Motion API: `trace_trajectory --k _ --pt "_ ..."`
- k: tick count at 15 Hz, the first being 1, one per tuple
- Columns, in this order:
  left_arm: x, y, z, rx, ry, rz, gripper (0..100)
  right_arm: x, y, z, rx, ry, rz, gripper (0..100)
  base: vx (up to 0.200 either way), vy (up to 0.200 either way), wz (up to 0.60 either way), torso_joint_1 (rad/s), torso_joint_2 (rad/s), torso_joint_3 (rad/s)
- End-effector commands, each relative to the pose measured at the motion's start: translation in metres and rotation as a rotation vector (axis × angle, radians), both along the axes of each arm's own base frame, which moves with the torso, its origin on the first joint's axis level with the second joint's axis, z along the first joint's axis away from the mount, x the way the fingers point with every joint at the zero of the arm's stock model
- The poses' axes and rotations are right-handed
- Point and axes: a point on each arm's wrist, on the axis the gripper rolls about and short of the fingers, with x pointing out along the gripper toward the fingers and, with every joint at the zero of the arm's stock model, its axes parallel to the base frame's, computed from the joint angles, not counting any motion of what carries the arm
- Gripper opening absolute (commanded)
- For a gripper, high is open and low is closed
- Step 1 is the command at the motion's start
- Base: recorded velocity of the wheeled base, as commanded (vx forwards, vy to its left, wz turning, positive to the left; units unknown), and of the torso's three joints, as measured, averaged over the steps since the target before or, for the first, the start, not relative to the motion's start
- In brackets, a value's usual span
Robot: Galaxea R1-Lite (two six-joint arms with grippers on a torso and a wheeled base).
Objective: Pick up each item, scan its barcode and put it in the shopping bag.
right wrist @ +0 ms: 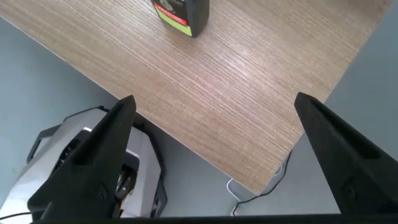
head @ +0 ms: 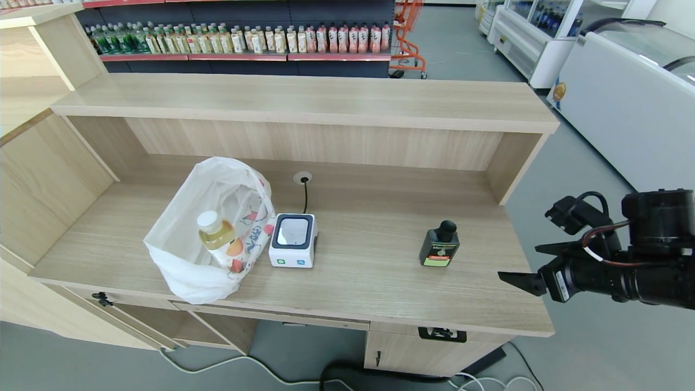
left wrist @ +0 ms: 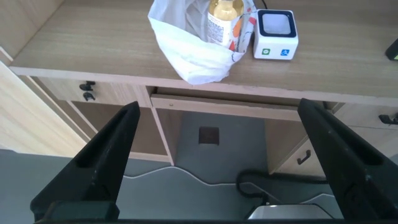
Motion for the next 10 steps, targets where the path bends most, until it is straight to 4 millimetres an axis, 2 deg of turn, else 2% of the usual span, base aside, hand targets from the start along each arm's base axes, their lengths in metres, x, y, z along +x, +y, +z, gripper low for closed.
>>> trace_trajectory --k 1,10 --pt "0.0 0.0 0.0 -0.001 0.0 0.0 100 0.011 0.001 -0.007 -0.011 0.017 0.021 100 0.0 0.0 0.0 0.0 0.0 0.0" --pt "0.0 0.0 0.0 0.0 0.0 0.0 100 0.046 0.026 -0.019 -0.056 0.017 0.128 100 0.0 0.0 0.0 0.0 0.0 0.0"
